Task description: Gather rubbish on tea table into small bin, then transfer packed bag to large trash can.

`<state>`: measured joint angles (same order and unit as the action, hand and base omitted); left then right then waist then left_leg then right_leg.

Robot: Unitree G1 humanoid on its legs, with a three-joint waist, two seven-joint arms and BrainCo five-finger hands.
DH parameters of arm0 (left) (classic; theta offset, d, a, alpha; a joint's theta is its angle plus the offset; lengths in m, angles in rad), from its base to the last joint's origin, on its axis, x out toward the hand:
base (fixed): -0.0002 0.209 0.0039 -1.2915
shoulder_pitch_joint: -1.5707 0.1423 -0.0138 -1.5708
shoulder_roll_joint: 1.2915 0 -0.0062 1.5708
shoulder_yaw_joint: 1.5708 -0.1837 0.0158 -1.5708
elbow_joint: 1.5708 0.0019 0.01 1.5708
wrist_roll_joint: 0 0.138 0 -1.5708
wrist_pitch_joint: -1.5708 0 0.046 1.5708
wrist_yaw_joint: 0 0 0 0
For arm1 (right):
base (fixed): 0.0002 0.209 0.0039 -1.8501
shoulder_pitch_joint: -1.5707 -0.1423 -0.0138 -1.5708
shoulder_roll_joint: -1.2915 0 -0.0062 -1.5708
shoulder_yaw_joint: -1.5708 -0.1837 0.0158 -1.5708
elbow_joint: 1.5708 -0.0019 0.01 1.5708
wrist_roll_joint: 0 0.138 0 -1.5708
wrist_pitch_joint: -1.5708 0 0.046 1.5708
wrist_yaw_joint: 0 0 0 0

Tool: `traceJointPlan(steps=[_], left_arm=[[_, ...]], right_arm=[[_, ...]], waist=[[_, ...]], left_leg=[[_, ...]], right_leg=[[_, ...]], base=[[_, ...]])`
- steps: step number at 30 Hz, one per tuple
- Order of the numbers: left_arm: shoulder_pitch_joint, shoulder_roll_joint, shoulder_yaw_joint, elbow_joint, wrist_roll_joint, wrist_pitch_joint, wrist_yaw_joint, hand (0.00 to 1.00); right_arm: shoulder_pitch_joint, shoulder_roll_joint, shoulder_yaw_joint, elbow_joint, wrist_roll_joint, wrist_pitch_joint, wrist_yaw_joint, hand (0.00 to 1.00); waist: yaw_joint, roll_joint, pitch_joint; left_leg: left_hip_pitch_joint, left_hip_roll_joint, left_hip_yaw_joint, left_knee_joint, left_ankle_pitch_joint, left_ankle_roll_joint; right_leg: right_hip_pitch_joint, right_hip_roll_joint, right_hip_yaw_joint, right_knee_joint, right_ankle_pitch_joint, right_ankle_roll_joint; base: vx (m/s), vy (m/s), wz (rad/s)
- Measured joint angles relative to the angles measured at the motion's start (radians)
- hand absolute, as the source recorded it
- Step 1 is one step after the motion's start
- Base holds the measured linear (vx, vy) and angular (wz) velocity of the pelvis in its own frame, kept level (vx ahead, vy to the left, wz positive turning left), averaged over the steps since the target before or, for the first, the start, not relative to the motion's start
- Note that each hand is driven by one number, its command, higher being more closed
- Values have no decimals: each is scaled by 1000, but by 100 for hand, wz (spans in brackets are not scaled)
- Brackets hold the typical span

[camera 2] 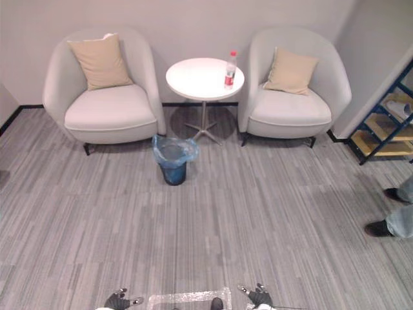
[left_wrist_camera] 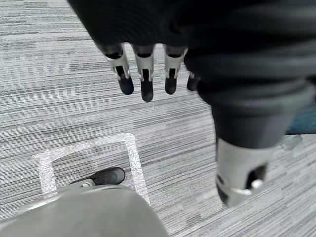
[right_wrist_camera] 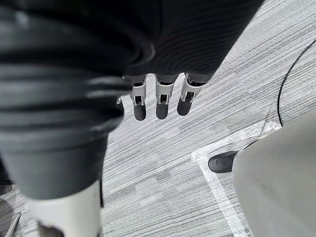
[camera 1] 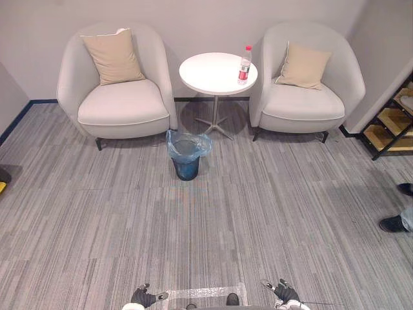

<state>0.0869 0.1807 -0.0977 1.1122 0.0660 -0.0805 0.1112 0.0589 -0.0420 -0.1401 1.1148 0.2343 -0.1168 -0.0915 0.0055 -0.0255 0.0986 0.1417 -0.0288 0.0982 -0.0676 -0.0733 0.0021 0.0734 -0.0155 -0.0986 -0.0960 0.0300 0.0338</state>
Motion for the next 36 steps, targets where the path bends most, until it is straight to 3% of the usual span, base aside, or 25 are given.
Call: traceJointPlan(steps=[13, 26, 30, 34, 36], left_arm=[[-2, 2, 0, 0, 11, 0, 1, 0], [-16, 4, 2, 1, 3, 0, 3, 0], [-22, 3, 2, 1, -11, 1, 3, 0], [-38, -2, 1, 0, -21, 1, 3, 0], [-49, -6, 4, -2, -30, 1, 2, 0]], right_arm=[[0, 0, 0, 1, -1, 0, -6, 0], [-1, -5, 0, -5, -1, 7, -6, 0], [-4, -6, 0, -13, -3, 8, -6, 0], [-4, -10, -1, -32, -4, 8, -5, 0], [-5, -16, 0, -32, 1, 8, -5, 0]], waist=[[0, -5, -2], [2, -5, -1], [1, 3, 4], [-6, 15, 12], [-4, 16, 19]], left_leg=[[1, 0, 8, 1, 0, 0], [-38, 14, 132, 56, -54, 3], [-42, 30, 151, 72, -76, -9], [-71, 60, 141, 145, -118, -36], [-76, 80, 142, 203, -143, -67]], right_leg=[[-2, 0, 6, 0, 2, -2], [-66, 17, 115, 6, 12, -2], [-73, 30, 107, 11, 0, -9], [-105, 42, 53, 101, -60, -28], [-105, 49, 21, 145, -92, -33]], base=[[-21, -14, -2], [-19, -14, -27], [63, -42, -15], [92, -69, 12], [117, -98, 5]])
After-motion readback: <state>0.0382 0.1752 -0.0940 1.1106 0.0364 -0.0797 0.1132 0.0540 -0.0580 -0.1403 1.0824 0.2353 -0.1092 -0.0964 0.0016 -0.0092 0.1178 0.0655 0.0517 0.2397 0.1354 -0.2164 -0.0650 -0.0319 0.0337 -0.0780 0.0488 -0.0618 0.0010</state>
